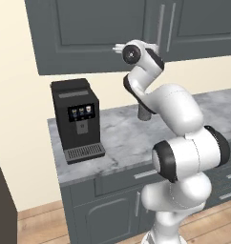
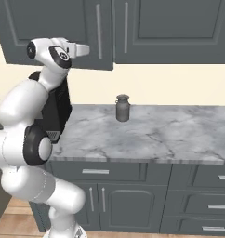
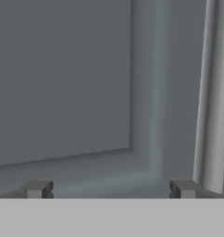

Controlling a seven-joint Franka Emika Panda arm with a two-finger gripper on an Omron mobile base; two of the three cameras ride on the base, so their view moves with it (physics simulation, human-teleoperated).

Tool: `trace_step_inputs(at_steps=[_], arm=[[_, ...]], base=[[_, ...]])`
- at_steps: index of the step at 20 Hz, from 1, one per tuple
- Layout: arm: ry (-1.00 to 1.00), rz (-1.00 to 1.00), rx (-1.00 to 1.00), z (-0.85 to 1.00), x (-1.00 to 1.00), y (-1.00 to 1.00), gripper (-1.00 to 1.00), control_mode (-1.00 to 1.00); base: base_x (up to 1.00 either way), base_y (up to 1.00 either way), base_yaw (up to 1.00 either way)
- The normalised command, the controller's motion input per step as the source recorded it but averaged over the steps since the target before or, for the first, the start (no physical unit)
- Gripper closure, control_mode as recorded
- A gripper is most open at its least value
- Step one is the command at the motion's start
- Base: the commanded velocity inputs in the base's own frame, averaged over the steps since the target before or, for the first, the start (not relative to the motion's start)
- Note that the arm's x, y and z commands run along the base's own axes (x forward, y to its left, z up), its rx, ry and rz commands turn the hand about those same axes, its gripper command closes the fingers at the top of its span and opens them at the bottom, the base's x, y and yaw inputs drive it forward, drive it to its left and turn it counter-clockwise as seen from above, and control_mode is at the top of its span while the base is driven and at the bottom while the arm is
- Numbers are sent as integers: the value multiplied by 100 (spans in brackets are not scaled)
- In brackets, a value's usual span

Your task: Close all open cabinet doors.

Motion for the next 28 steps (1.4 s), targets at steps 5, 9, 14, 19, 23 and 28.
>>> trace_step_inputs(at_steps=[5,9,14,19,23,28], arm=[[0,0,4,0,54,-44,-100,-100],[0,0,5,0,43,-44,-100,-100],[0,1,6,0,33,-38,-100,-100],[0,12,7,0,13,-1,-100,-100],[0,10,3,0,46,0,-100,-100],[0,8,2,0,46,0,-100,-100]], base=[[0,0,0],[0,0,0],[0,0,0],[0,0,0],[0,0,0],[0,0,0]])
